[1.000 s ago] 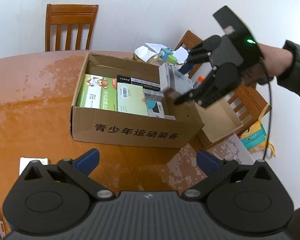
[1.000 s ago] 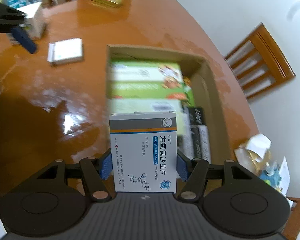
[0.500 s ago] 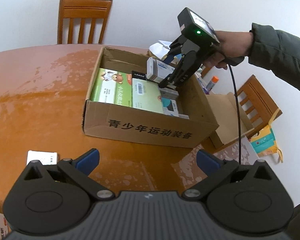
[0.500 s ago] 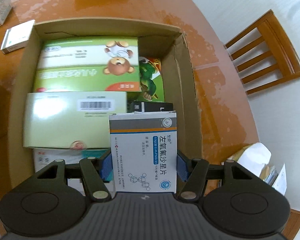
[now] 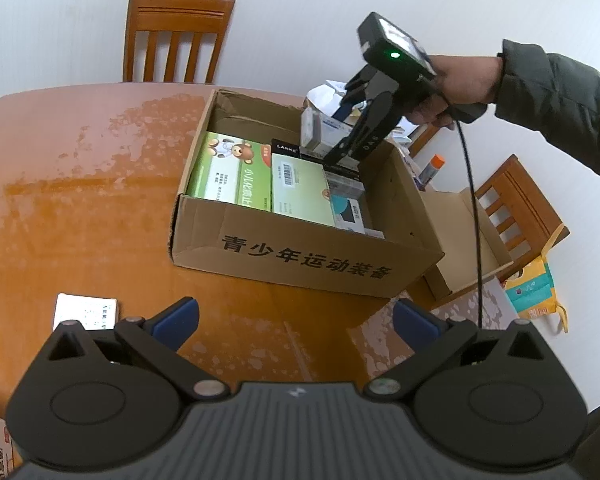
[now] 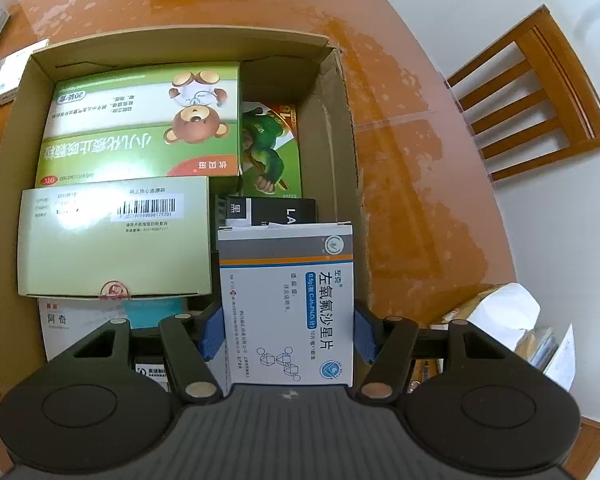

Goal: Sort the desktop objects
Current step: 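Lower the orange-striped box into the cardboard box and open the right gripper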

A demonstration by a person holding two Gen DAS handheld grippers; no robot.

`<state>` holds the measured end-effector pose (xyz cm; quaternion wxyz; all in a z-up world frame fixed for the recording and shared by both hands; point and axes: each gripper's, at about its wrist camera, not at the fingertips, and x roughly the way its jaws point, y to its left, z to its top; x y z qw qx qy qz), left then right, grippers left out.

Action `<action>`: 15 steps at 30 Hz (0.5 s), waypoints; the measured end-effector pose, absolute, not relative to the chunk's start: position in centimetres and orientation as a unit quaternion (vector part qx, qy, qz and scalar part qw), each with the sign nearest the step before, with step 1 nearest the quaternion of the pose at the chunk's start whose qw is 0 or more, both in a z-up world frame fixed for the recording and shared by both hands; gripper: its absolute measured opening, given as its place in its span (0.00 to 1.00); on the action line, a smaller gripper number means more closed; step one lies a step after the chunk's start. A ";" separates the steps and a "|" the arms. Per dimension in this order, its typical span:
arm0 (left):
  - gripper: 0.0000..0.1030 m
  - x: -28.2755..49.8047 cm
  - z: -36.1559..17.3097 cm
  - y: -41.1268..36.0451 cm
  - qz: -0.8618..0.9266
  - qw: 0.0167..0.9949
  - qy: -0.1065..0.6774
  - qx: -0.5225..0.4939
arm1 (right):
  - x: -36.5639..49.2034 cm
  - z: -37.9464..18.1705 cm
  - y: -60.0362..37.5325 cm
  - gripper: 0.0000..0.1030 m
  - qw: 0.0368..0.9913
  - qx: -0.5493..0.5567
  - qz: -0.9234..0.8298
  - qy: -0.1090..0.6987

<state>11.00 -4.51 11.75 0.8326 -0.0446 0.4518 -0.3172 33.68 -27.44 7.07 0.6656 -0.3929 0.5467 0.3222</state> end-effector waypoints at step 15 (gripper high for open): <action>1.00 10.9 11.6 -4.9 -0.308 0.833 0.457 -0.045 | 35.0 5.3 -24.6 0.67 0.658 -0.412 0.334 0.535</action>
